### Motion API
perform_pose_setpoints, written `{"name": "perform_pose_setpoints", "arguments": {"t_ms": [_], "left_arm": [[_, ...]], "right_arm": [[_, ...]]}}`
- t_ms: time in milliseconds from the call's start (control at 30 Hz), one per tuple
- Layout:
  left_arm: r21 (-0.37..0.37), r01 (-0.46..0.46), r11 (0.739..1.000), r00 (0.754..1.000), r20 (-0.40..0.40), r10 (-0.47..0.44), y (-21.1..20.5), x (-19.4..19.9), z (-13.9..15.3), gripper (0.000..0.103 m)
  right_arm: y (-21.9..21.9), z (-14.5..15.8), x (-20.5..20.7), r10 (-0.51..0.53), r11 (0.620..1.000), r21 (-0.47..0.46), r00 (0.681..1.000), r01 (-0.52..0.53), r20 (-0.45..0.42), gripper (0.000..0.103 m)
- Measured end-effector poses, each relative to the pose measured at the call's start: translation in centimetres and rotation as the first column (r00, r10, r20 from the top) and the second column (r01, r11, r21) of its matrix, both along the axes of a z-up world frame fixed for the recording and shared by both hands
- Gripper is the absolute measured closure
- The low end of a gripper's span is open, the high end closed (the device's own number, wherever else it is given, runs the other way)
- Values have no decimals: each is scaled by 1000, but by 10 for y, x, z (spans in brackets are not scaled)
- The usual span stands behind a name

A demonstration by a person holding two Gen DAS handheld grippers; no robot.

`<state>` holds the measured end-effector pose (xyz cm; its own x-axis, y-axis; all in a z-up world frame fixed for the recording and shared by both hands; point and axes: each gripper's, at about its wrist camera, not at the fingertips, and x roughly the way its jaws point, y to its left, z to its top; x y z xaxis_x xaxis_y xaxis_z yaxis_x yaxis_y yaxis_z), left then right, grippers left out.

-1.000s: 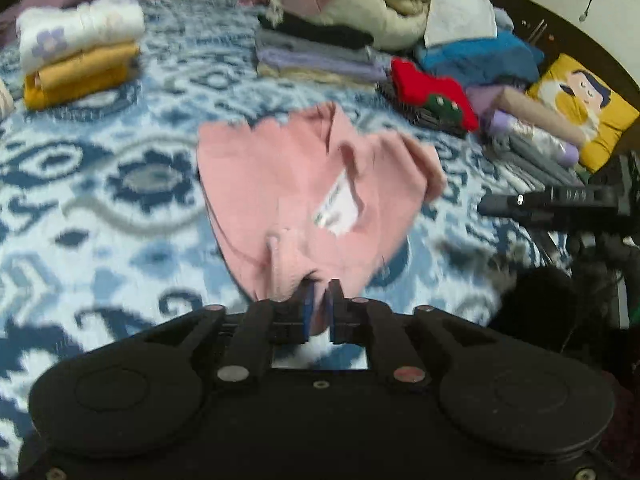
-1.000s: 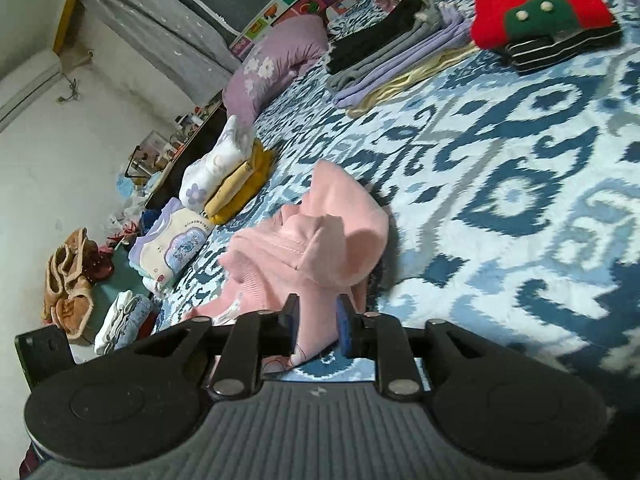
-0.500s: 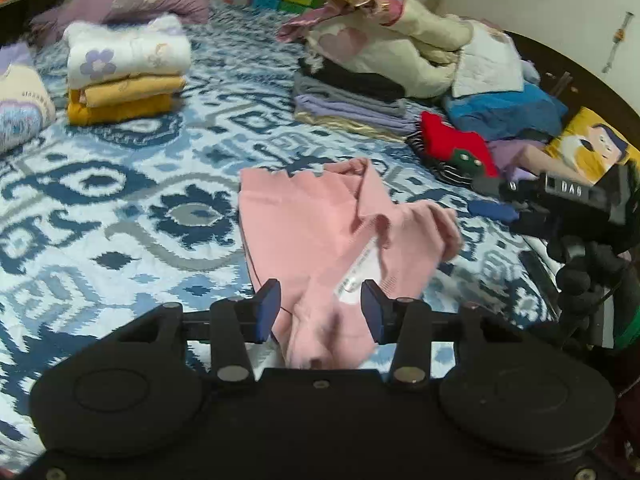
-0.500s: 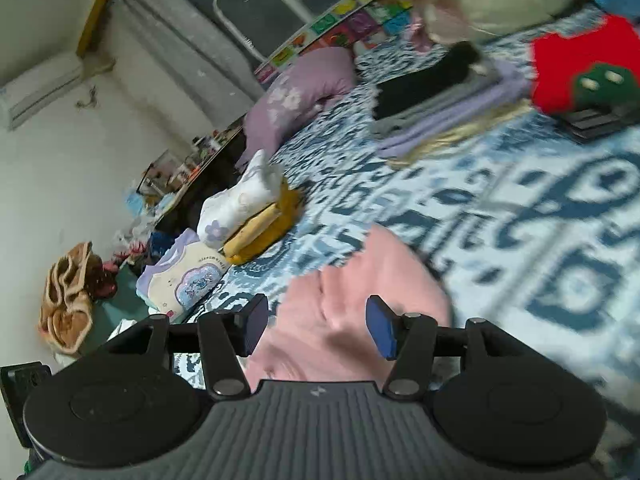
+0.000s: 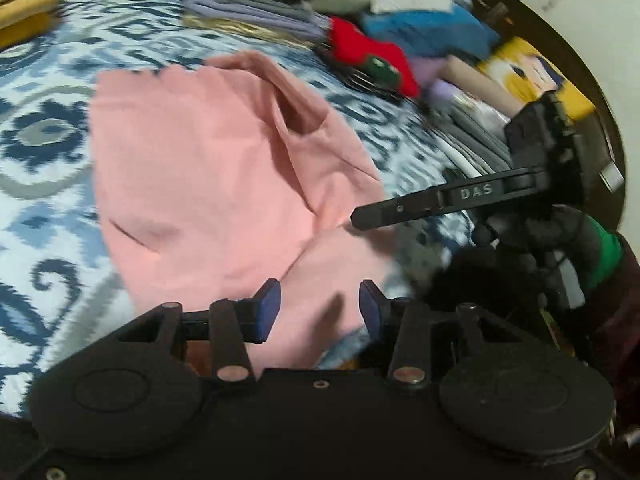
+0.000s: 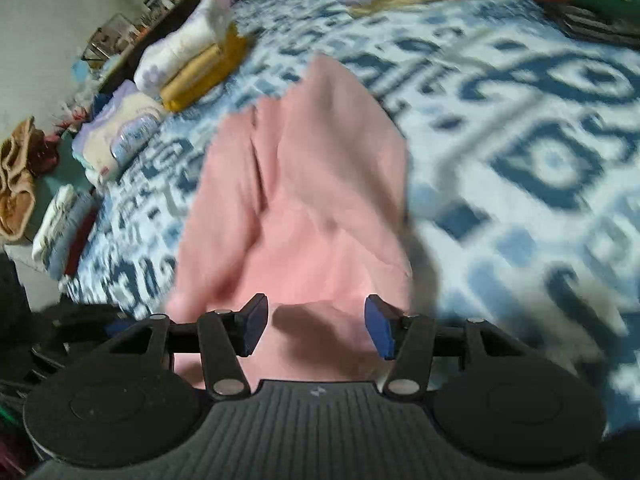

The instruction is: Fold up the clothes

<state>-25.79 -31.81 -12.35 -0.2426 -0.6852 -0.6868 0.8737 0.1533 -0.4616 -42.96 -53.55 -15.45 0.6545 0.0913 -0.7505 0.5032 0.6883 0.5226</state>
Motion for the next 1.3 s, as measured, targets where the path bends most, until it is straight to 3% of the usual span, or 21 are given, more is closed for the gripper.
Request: {"name": "perform_pose_setpoints", "arguments": {"t_ms": [167,300,400,467,633,900,1033,1200,1233,1300], "left_arm": [[-38,-102,994,995,12,102,14,17,17,61],[-37,-233,972,972,27,234,14,41,20,60],[-25,-314,949,948,41,315,12,59,16,55],[-14,-357,934,932,65,357,5,71,14,52],[8,-429,903,903,42,428,-17,112,-1,52],[45,-423,905,906,-10,424,-56,155,-33,48],[41,-394,918,917,-43,396,-72,162,-44,48],[27,-362,932,931,-39,363,-81,161,-51,50],[24,-358,934,933,-32,358,-82,161,-51,53],[24,-352,936,936,-10,352,-82,160,-51,73]], "right_arm": [[0,16,-31,-43,999,-16,995,44,95,48],[-13,29,-28,-101,991,-68,983,112,154,48],[-23,33,-15,-144,982,-96,974,162,174,31],[-28,35,1,-151,977,-125,973,174,174,28],[-42,42,59,-118,953,-268,987,143,105,27],[-72,27,138,15,940,-340,997,-40,-78,26],[-84,7,155,51,942,-323,990,-92,-132,38],[-93,-14,160,76,954,-280,989,-108,-123,65],[-94,-18,160,77,956,-272,990,-107,-117,70],[-94,-24,158,77,959,-265,992,-101,-98,78]]}}
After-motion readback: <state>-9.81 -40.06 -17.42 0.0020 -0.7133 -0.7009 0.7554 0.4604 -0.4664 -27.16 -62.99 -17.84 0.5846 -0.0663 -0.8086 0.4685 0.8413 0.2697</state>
